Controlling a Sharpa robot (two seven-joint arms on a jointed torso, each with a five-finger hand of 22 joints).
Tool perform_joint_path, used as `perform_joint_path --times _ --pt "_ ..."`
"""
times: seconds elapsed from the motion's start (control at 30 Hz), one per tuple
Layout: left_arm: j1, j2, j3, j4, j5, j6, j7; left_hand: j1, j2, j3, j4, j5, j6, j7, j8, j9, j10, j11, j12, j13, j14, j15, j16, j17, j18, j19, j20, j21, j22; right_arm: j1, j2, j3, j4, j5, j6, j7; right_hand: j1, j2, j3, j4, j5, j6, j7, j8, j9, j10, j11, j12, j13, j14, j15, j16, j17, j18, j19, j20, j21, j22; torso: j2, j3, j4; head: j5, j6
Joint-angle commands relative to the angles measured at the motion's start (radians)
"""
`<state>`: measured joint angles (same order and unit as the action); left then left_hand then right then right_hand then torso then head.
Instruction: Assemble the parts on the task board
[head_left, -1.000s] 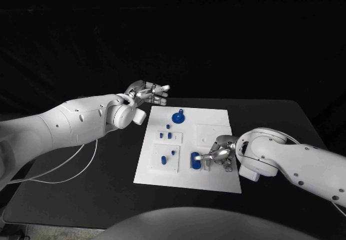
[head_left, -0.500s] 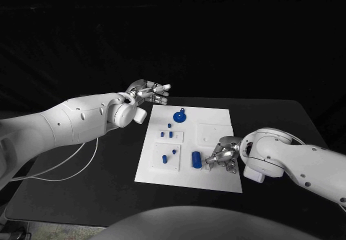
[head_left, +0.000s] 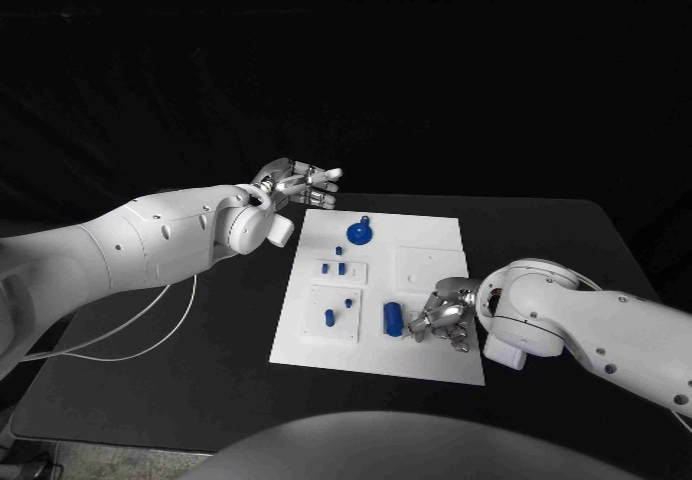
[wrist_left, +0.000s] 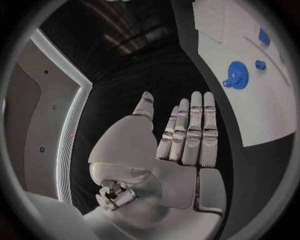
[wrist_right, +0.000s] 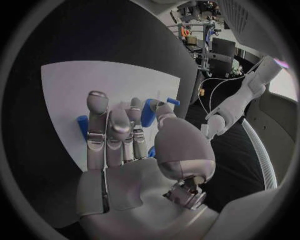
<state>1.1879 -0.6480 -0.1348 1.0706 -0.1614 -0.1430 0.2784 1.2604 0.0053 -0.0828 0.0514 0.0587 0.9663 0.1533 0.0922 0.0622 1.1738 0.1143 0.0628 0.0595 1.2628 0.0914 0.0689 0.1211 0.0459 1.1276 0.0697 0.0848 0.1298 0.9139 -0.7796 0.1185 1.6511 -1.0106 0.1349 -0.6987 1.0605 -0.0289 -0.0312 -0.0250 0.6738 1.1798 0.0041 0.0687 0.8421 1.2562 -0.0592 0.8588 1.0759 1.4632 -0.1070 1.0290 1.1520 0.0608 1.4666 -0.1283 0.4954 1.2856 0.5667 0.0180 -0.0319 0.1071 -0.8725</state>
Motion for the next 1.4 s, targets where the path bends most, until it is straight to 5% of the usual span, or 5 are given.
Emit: perform_joint_path --times 0.03,0.6,1.03,1.23,1.4 --pt "-0.001 0.002 0.001 0.001 -0.002 0.015 0.004 -0.008 0.001 -0.001 0.005 -0.005 -0.009 0.0 0.004 0.001 -0.006 0.003 0.003 0.001 -0.007 -0.002 -0.004 0.0 -0.002 -0.007 0.003 0.003 -0.001 -0.003 0.005 0.0 -0.004 0.0 -0.002 -0.01 -0.011 0.002 0.003 -0.005 -0.004 0.002 -0.005 -0.004 0.002 -0.002 -0.004 0.004 0.001 -0.001 -0.007 -0.003 -0.001 -0.005 0.045 -0.007 -0.002 0.001 0.0 0.0003 0.0 0.0 0.0" --pt "-0.001 0.003 0.001 0.0 -0.005 0.018 -0.001 -0.009 0.002 -0.002 0.006 -0.005 -0.01 0.0 0.004 0.001 -0.006 0.003 0.004 0.002 -0.007 -0.002 -0.004 0.0 -0.002 -0.007 0.003 0.003 -0.002 -0.009 0.03 0.0 -0.035 -0.021 -0.031 -0.015 -0.022 0.024 0.014 0.002 -0.017 0.005 -0.008 -0.004 0.015 0.002 -0.006 0.01 0.004 -0.001 -0.008 -0.002 0.0 -0.006 0.045 -0.008 0.001 0.001 0.0 0.0 -0.0007 -0.001 0.0" --pt "-0.001 0.004 0.001 -0.003 -0.005 0.019 -0.003 -0.008 0.005 -0.003 0.007 -0.005 -0.01 0.0 0.004 0.001 -0.006 0.003 0.003 0.002 -0.007 -0.002 -0.004 0.0 -0.001 -0.007 0.003 0.003 -0.003 -0.02 0.05 0.0 -0.055 -0.02 0.03 -0.027 -0.012 0.02 0.023 -0.024 -0.037 0.005 -0.007 -0.005 0.006 -0.001 -0.005 0.005 0.001 -0.002 -0.007 -0.003 -0.002 -0.007 0.044 -0.008 0.0 0.0 -0.001 -0.0002 -0.0008 -0.001 0.0" --pt "-0.001 0.003 0.001 -0.003 -0.006 0.019 -0.006 -0.009 0.006 -0.003 0.007 -0.005 -0.01 0.0 0.004 0.001 -0.006 0.003 0.004 0.002 -0.007 -0.002 -0.004 0.0 -0.001 -0.007 0.003 0.004 -0.004 -0.023 0.047 0.0 -0.055 -0.019 0.043 -0.032 0.02 0.008 0.078 -0.062 -0.215 0.004 -0.006 -0.007 -0.017 -0.004 -0.003 0.0 -0.002 -0.002 -0.007 -0.005 -0.003 -0.007 0.043 -0.007 -0.007 -0.001 -0.001 0.0001 -0.0011 -0.001 0.0" --pt "-0.001 0.004 0.001 -0.004 -0.006 0.02 -0.007 -0.009 0.006 -0.003 0.007 -0.005 -0.01 0.0 0.004 0.001 -0.006 0.003 0.004 0.002 -0.007 -0.002 -0.004 0.0 -0.001 -0.007 0.003 0.004 -0.004 -0.026 0.047 0.0 -0.055 -0.019 0.035 -0.033 -0.007 -0.029 0.179 -0.038 -0.293 0.012 -0.006 -0.004 -0.019 0.0 -0.003 0.004 -0.001 -0.002 -0.006 -0.005 -0.002 -0.006 0.044 -0.007 -0.006 0.001 0.0 0.0007 -0.0011 -0.001 0.0"
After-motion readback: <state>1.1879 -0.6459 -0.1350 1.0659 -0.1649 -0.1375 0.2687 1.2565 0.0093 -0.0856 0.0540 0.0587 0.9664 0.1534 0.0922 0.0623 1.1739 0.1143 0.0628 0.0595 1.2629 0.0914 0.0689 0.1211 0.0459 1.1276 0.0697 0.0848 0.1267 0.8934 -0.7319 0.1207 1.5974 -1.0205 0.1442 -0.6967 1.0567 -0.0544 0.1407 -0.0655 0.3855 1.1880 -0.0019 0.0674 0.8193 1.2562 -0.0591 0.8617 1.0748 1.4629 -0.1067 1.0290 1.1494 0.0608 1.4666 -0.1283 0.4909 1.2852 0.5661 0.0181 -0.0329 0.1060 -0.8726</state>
